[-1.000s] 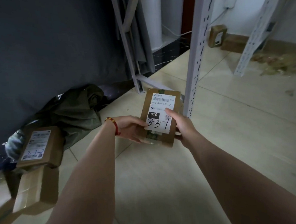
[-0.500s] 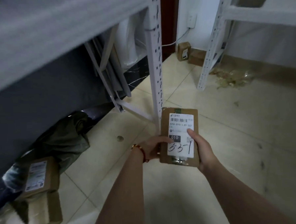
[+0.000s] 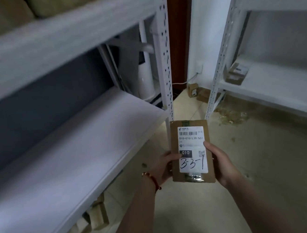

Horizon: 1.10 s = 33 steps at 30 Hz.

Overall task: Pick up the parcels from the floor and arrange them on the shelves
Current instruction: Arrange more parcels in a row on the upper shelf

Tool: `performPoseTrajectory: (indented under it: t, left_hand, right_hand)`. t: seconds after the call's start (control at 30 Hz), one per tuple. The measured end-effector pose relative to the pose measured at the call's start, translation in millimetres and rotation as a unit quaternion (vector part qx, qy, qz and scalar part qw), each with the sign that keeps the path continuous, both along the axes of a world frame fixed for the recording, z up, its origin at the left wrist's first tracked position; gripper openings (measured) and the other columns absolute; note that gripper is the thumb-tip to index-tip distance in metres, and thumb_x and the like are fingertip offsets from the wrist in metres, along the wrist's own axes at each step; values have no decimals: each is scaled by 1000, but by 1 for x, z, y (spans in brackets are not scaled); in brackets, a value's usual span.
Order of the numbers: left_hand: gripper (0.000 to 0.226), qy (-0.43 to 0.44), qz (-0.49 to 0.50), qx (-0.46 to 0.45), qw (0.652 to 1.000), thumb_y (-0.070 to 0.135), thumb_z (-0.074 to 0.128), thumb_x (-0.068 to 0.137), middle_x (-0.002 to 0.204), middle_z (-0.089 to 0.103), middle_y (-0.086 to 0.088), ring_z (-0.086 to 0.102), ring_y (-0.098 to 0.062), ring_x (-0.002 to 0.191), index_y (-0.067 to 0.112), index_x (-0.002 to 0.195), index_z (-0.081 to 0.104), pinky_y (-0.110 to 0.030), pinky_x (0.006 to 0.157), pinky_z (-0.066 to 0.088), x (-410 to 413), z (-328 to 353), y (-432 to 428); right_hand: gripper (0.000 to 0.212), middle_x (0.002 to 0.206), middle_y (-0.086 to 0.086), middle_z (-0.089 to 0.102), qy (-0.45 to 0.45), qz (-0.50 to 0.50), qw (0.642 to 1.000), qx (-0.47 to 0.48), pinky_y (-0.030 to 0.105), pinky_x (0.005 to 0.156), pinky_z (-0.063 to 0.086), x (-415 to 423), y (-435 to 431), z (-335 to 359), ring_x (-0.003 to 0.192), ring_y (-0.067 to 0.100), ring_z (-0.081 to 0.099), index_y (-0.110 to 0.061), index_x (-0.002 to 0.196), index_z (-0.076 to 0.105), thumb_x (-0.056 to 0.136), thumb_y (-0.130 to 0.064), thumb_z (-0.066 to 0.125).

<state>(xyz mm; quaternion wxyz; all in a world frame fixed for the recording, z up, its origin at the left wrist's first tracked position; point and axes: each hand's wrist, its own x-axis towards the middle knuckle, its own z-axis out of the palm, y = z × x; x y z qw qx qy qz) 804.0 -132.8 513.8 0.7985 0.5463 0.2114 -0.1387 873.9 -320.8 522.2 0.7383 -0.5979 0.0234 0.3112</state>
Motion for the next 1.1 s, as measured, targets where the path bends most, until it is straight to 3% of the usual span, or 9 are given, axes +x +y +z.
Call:
performPoseTrajectory:
  t: [0.1, 0.17, 0.27, 0.4, 0.57, 0.73, 0.87, 0.97, 1.1]
  left_hand:
    - [53, -12, 38, -3, 999, 27, 75, 74, 123, 67, -18, 61, -39, 116, 9, 122, 62, -56, 103, 45, -29, 86, 3]
    - [40, -24, 31, 18, 999, 27, 72, 78, 114, 71, -12, 68, -30, 105, 13, 115, 65, -47, 95, 53, -43, 144, 7]
    - [60, -53, 29, 71, 996, 41, 75, 71, 118, 70, -11, 66, -30, 109, 11, 122, 63, -47, 99, 51, -57, 218, 18]
    - [69, -90, 49, 124, 987, 45, 77, 65, 121, 69, -12, 63, -33, 115, 11, 124, 63, -54, 105, 45, -63, 308, 33]
    - [72, -158, 92, 182, 966, 44, 77, 65, 122, 68, -14, 62, -37, 117, 8, 126, 63, -56, 106, 42, -71, 408, 54]
    - [84, -191, 151, 228, 943, 50, 83, 58, 116, 71, -11, 67, -29, 110, 6, 125, 60, -51, 102, 48, -92, 479, 75]
    - [81, -208, 191, 274, 919, 52, 79, 63, 111, 73, -6, 69, -24, 105, 5, 125, 58, -48, 98, 52, -119, 518, 87]
    - [61, -231, 214, 291, 903, 41, 77, 71, 105, 75, -4, 70, -23, 102, 8, 120, 61, -49, 99, 51, -136, 541, 93]
    - [99, -253, 252, 353, 865, 62, 83, 50, 100, 73, -12, 69, -29, 99, 5, 126, 55, -46, 96, 52, -164, 590, 105]
  right_hand:
    - [58, 112, 6, 73, -40, 21, 999, -1, 51, 104, 46, -16, 3, 88, 110, 29, 65, -21, 115, 71, 68, -56, 70]
    - [68, 112, 5, 73, -68, 44, 997, 2, 46, 101, 49, -23, 4, 141, 110, 27, 66, -19, 117, 69, 62, -58, 75]
    - [80, 114, 4, 73, -107, 76, 991, 24, 41, 95, 50, -29, 11, 211, 111, 25, 67, -17, 125, 64, 58, -60, 78]
    - [56, 113, 3, 73, -153, 90, 983, 49, 44, 97, 48, -27, 31, 301, 113, 28, 64, -16, 124, 65, 80, -51, 69]
    - [46, 112, 2, 74, -213, 117, 966, 91, 46, 98, 47, -25, 66, 400, 111, 28, 65, -25, 112, 72, 79, -56, 66]
    - [56, 117, 8, 72, -239, 131, 950, 154, 56, 104, 45, -34, 101, 466, 112, 31, 66, -23, 113, 73, 69, -58, 72]
    - [80, 122, 12, 69, -244, 157, 938, 191, 58, 106, 42, -50, 129, 499, 116, 35, 63, -19, 123, 68, 60, -66, 78]
    - [49, 116, 12, 72, -235, 146, 934, 225, 53, 101, 48, -63, 148, 522, 111, 35, 66, -21, 117, 70, 79, -51, 69]
    - [25, 101, 10, 76, -248, 123, 928, 248, 47, 87, 57, -87, 173, 573, 91, 30, 73, -24, 103, 72, 94, -41, 56]
